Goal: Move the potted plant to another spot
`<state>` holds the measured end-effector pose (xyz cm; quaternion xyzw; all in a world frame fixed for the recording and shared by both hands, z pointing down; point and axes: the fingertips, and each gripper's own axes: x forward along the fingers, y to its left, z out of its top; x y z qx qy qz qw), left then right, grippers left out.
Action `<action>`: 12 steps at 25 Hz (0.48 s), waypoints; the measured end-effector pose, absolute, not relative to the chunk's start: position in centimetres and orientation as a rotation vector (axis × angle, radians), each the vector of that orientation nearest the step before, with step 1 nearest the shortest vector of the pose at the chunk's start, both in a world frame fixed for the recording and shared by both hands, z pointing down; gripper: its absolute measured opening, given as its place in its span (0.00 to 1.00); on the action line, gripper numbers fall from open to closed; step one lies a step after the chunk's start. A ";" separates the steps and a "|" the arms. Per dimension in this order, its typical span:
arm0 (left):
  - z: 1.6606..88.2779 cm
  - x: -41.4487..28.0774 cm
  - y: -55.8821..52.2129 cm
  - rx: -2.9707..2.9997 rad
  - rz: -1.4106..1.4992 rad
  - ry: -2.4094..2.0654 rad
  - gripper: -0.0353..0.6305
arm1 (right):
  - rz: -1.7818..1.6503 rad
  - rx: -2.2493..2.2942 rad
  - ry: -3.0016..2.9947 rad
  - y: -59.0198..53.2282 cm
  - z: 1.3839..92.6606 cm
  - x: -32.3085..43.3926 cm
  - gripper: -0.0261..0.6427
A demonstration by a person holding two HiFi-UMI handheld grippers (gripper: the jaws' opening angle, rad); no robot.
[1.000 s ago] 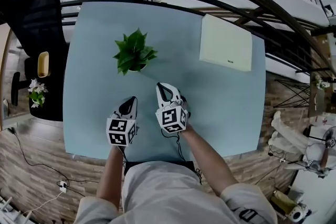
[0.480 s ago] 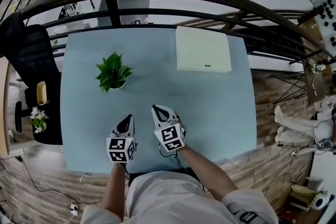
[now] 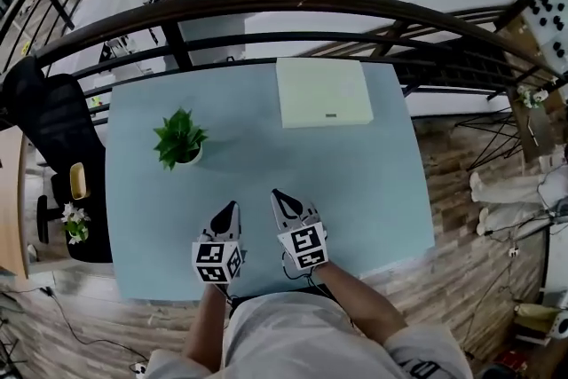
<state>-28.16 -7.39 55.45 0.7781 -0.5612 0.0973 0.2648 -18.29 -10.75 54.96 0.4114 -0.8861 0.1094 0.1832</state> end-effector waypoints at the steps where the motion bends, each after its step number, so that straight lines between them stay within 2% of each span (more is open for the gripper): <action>1: 54.9 -27.6 -7.7 2.118 0.256 -1.514 0.07 | 0.307 1.179 -2.503 -10.9 54.4 -17.6 0.04; 12: 46.4 -23.4 -10.0 2.270 0.162 -1.551 0.07 | 0.229 1.397 -2.560 -12.9 46.3 -9.8 0.04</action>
